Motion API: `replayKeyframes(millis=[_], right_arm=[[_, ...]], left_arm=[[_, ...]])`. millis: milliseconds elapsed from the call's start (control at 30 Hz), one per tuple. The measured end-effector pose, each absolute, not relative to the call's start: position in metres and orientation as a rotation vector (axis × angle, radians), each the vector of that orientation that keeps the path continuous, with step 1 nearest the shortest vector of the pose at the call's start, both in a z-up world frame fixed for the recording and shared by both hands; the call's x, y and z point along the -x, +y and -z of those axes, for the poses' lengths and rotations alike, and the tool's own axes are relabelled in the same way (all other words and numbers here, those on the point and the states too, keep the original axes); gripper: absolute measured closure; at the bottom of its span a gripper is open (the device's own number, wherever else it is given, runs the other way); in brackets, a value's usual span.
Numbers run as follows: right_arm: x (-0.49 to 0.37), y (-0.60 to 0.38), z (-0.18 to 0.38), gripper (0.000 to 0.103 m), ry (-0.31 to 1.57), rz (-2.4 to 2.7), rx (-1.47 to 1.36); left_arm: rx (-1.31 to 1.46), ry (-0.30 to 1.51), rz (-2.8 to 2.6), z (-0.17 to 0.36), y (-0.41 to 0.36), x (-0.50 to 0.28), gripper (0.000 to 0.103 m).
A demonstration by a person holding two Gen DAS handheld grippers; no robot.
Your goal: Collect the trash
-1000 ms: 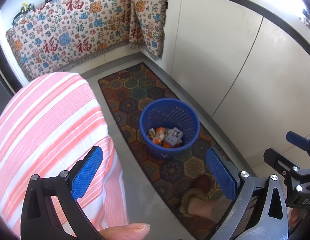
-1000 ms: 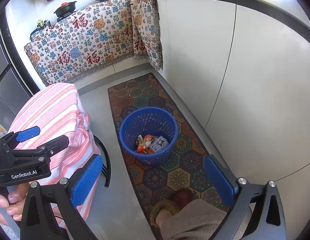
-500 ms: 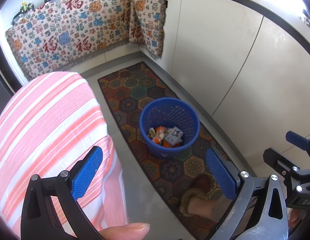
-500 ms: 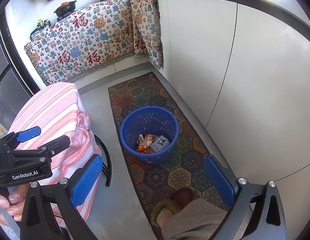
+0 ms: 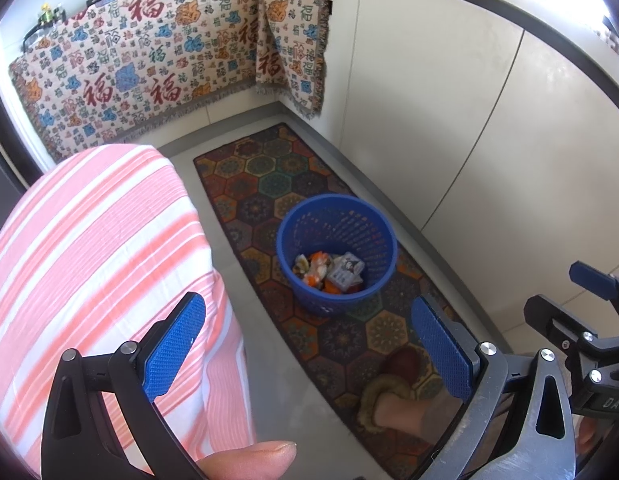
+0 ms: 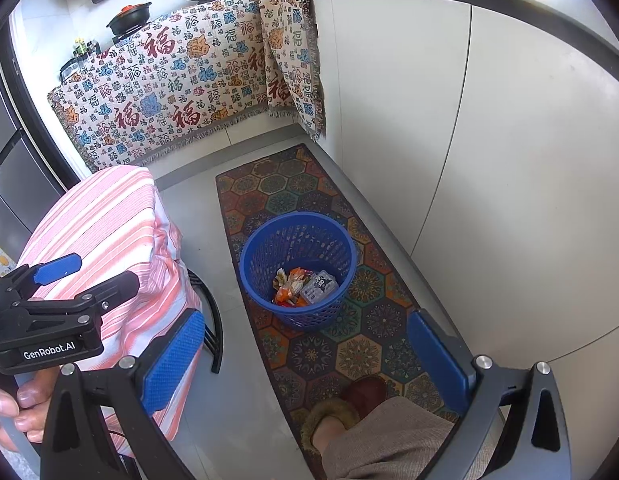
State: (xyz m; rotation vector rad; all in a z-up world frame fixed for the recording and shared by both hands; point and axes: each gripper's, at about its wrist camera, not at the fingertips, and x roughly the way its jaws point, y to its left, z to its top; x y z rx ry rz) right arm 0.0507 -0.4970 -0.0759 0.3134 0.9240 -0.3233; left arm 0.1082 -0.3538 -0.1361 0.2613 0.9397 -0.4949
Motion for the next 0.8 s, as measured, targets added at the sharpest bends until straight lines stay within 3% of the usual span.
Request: replayKeyframes(millis=[800], right_arm=[[-0.0510, -0.5014, 0.0805, 0.000, 0.933, 0.342, -0.323]], left_arm=[[-0.286, 0.903, 0.506, 0.1334, -0.3512, -0.1028, 0.001]])
